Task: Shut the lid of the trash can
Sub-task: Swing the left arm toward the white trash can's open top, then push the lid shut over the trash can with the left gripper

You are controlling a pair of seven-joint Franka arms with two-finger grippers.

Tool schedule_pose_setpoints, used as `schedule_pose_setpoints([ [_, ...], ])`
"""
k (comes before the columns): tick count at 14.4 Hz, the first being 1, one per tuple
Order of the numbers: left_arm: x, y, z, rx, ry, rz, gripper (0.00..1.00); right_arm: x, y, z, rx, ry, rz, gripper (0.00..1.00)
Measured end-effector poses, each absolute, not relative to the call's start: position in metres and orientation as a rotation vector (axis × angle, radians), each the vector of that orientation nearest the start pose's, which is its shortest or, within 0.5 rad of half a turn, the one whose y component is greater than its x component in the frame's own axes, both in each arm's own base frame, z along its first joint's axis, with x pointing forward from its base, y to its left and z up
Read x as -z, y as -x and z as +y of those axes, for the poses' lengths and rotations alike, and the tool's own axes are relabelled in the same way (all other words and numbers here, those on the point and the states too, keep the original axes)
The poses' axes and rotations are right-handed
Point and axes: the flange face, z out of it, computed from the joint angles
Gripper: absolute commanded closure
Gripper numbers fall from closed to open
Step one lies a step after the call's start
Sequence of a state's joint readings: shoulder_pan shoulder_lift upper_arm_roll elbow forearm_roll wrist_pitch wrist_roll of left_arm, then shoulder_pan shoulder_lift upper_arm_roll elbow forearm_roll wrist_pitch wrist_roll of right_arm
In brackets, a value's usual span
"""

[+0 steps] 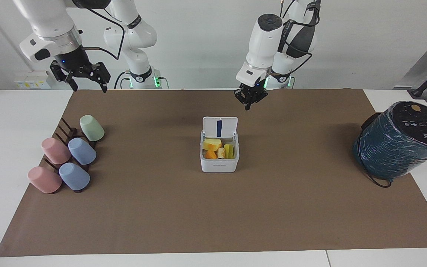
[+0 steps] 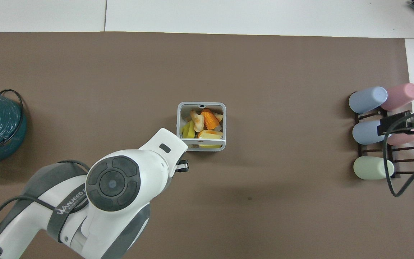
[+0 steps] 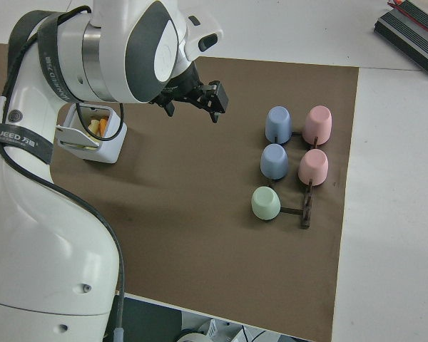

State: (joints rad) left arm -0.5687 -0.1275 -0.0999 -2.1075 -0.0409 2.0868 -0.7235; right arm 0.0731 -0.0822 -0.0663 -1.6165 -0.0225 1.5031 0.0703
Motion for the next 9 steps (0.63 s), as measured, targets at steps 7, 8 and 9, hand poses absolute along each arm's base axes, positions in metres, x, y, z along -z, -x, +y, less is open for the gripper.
schedule_pose_setpoints([
  [7, -0.469, -0.421, -0.357, 0.258, 3.327, -0.305, 1.0, -0.641, -0.522, -0.001, -0.049, 3.158, 0.102, 0.0],
  [8, -0.465, -0.425, -0.36, 0.28, 3.343, -0.332, 1.0, -0.641, -0.522, -0.001, -0.049, 3.158, 0.102, 0.0],
  [9, -0.462, -0.429, -0.363, 0.294, 3.36, -0.361, 1.0, -0.641, -0.522, -0.001, -0.049, 3.158, 0.102, 0.0],
])
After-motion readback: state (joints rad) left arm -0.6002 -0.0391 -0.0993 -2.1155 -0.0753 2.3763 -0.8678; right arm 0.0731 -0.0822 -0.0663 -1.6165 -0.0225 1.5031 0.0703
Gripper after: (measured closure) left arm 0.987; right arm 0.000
